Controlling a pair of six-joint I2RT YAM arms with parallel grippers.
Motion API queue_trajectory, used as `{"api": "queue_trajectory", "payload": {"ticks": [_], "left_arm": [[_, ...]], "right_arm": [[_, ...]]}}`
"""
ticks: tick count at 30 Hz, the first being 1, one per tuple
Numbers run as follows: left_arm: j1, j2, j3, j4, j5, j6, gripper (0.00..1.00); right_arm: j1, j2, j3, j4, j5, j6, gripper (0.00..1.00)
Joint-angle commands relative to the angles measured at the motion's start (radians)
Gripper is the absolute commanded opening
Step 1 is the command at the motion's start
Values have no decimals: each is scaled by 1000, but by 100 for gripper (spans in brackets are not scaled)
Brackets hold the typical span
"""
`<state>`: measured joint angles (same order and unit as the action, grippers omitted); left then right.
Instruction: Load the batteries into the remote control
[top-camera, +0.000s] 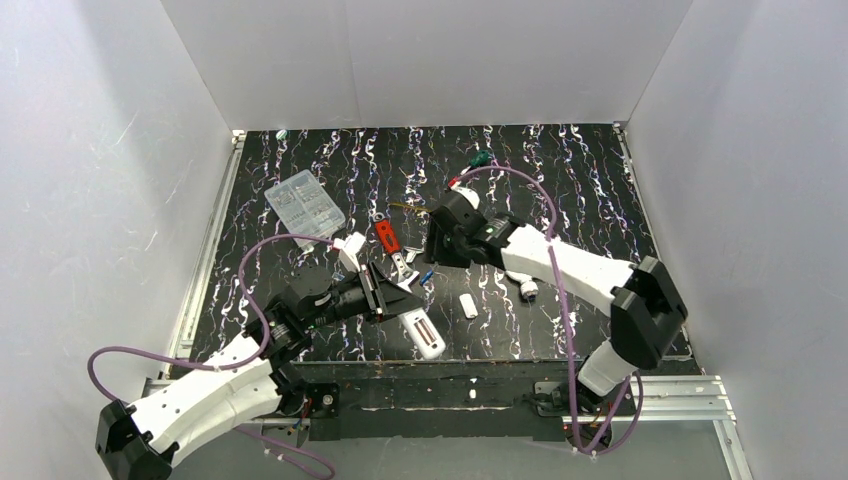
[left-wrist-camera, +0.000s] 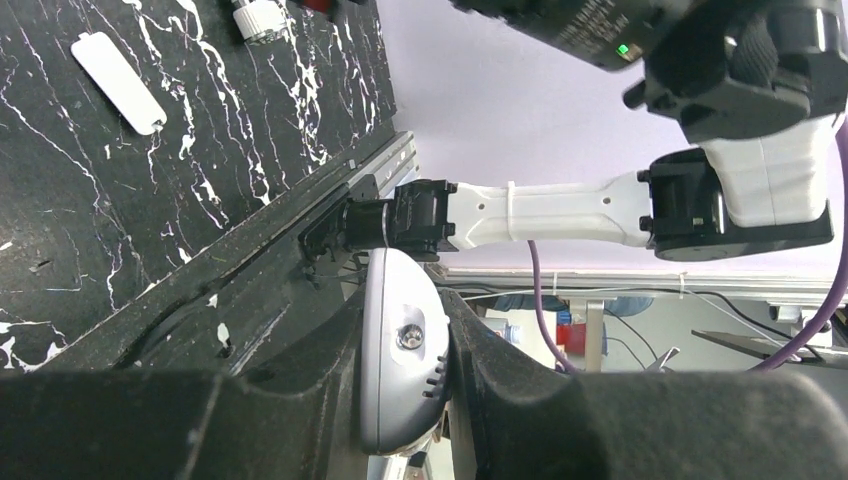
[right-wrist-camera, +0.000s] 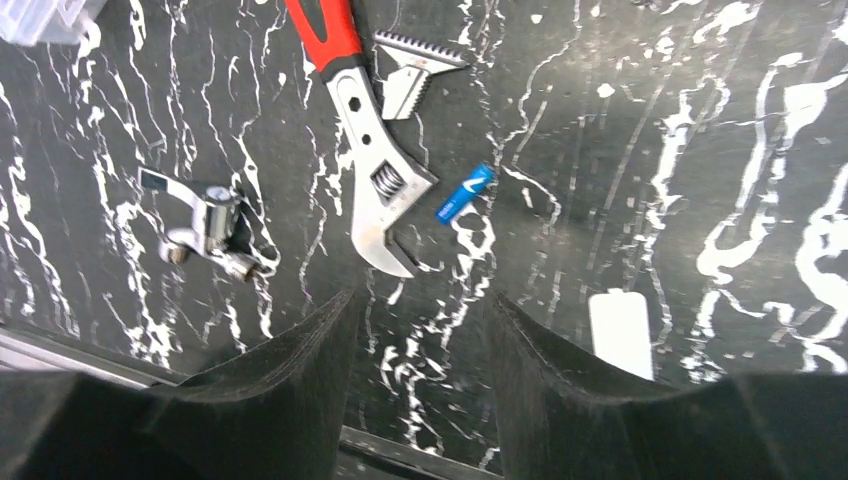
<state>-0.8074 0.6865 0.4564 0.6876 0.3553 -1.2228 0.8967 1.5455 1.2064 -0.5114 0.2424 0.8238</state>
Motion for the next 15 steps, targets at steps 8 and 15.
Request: {"api": "queue_trajectory", "payload": {"ticks": [8,15], "left_arm": [[-3,-74,60,-34,8,30,0],[-3,-84,59,-35,2,28,0]], "right_arm": [[-4,225,150,-105,14,261,57],[-4,283,212,-165,23,310,57]]}}
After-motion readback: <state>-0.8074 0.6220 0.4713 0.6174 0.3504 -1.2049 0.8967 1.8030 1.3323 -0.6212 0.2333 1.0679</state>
